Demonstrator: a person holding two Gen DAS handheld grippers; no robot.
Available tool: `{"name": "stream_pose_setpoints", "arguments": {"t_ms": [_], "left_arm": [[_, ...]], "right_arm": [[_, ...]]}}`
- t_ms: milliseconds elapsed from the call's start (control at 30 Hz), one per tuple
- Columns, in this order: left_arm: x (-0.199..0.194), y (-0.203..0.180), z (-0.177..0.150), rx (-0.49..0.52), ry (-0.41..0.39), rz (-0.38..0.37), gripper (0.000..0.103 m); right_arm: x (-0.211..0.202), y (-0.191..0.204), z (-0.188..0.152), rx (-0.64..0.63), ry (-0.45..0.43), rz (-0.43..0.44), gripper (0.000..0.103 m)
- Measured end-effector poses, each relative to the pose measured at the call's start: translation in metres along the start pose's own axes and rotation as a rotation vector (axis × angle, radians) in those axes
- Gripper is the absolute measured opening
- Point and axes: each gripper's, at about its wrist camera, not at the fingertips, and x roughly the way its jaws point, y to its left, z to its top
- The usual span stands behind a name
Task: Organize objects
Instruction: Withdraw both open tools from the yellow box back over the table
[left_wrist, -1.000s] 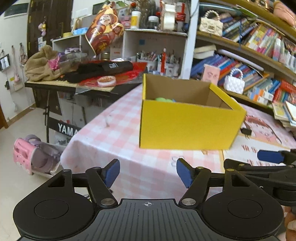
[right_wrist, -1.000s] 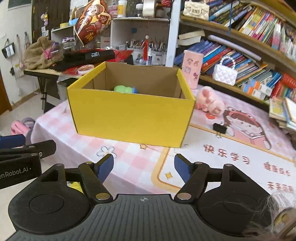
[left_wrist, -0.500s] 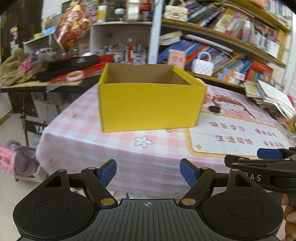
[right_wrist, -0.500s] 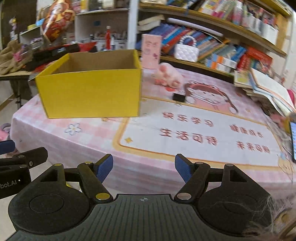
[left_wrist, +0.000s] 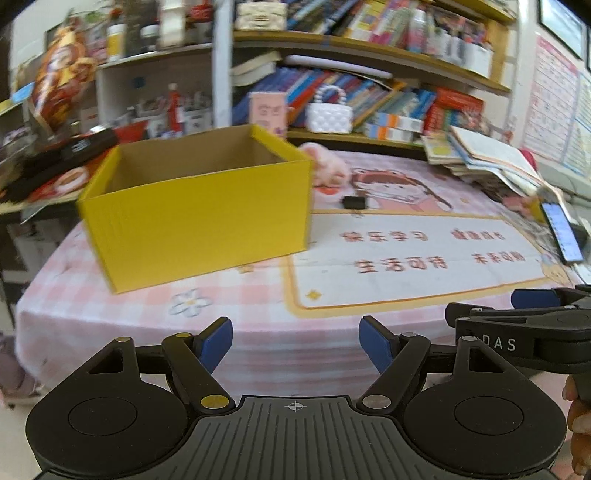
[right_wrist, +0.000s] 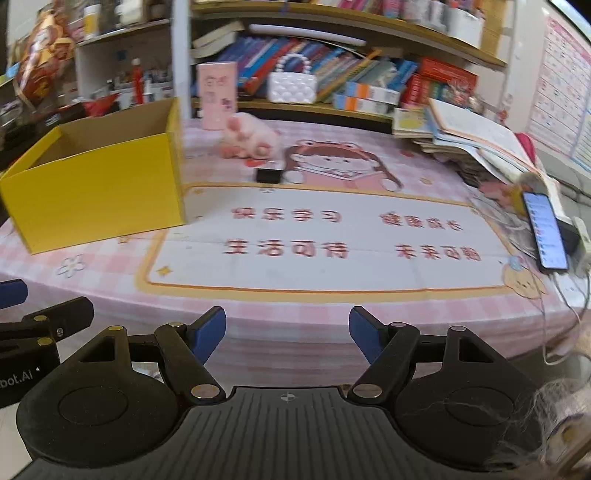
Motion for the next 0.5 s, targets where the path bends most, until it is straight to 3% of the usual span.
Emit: {"name": "stream_pose_setpoints", "arguments": {"t_ms": [200,500], "left_arm": [[0.021,-0.031,0.011,0.065,0.021,-0.056,0.078],[0.058,-0.063,0.03,0.079,0.058,-0.085,0.078]], "right_arm": [[0.011,-0.031,0.004,0.051,0.023,-0.046,0.072],[0.044,-0.065,0.028,0.051,0.048,-0.071,0.072]]}}
